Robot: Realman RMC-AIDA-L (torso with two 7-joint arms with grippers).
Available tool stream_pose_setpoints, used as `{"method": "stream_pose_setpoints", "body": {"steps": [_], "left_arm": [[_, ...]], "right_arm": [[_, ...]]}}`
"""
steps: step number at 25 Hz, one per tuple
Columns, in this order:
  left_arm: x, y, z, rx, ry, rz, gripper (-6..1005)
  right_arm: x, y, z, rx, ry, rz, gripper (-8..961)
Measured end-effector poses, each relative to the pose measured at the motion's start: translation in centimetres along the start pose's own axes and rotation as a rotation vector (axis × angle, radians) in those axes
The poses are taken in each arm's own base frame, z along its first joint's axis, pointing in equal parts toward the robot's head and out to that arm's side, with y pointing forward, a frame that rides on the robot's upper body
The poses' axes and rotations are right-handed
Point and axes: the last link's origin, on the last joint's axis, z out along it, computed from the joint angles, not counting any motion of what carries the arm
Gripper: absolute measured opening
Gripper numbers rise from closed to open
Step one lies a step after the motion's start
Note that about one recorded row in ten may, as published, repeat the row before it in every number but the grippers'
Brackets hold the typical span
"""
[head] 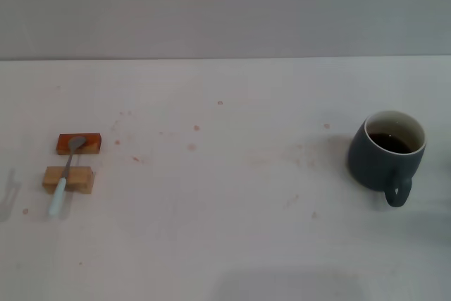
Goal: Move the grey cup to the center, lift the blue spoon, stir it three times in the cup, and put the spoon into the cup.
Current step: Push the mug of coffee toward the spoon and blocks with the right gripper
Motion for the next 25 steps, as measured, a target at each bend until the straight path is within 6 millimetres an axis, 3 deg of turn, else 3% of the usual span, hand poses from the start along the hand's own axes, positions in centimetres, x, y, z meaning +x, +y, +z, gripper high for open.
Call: {"method": "stream_pose_setpoints", "body": {"steps": [25], "left_arm": [[0.2,0.2,0.4,-0.008,0.010,-0.003,817]], "right_arm": [[1.1,5.8,-0.1,-0.213,0.073,-0.004,-1]]}}
